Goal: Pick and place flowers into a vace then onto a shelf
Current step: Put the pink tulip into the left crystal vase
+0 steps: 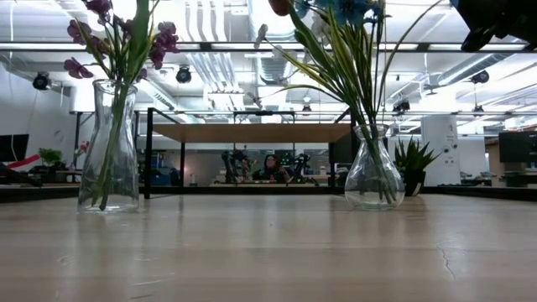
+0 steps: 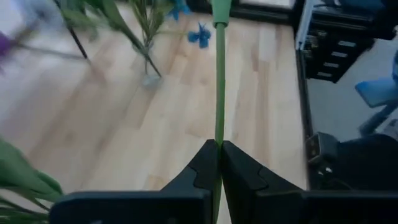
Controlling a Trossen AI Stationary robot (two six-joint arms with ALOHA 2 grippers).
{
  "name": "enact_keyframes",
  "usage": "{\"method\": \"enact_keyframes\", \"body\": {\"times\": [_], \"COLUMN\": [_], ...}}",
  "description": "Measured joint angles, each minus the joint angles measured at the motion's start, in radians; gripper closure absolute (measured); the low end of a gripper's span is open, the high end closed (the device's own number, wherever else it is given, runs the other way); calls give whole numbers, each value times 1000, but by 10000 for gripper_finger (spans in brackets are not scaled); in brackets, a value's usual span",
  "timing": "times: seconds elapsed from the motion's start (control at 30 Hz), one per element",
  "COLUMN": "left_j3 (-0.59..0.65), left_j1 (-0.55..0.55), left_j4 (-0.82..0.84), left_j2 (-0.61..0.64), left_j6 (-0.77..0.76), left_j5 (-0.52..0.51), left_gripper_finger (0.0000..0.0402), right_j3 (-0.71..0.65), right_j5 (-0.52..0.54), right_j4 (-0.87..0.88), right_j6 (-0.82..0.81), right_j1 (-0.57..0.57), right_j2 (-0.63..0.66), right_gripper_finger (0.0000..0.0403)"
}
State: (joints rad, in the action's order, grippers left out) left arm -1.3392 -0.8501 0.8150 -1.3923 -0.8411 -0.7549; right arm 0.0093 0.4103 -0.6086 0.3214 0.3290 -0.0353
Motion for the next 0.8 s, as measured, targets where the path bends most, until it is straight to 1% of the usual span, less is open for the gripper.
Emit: {"method": "enact_keyframes", "body": {"times": [0.17, 0.3, 0.33, 0.37, 0.5, 0.57, 0.6, 0.63, 0.67, 0.8], "left_j3": [6, 60, 83, 107, 234, 303, 336, 369, 404, 575], "left_j1": [-58, -94, -98, -101, -101, -100, -100, -100, -100, -96], "left_j4": [-4, -40, -57, -75, -213, -323, -402, -512, -643, -1265], "left_j2": [5, 7, 8, 12, 51, 86, 108, 130, 150, 214], "left_j6": [101, 89, 80, 71, 56, 94, 140, 215, 322, 885], "left_j5": [-225, -440, -484, -504, -504, -488, -470, -449, -410, -160], "left_gripper_finger": [401, 401, 401, 401, 401, 401, 401, 401, 401, 401], "right_j3": [0, 0, 0, 0, 0, 0, 0, 0, 0, 0], "right_j5": [0, 0, 0, 0, 0, 0, 0, 0, 0, 0], "right_j4": [0, 0, 0, 0, 0, -1, -1, -3, -4, -5], "right_j6": [0, 0, 0, 0, 0, 0, 0, 0, 0, -1], "right_j1": [0, 0, 0, 0, 0, 0, 0, 0, 0, 0], "right_j2": [0, 0, 0, 0, 0, 0, 0, 0, 0, 0], "right_gripper_finger": [339, 339, 339, 339, 339, 339, 339, 339, 339, 339]}}
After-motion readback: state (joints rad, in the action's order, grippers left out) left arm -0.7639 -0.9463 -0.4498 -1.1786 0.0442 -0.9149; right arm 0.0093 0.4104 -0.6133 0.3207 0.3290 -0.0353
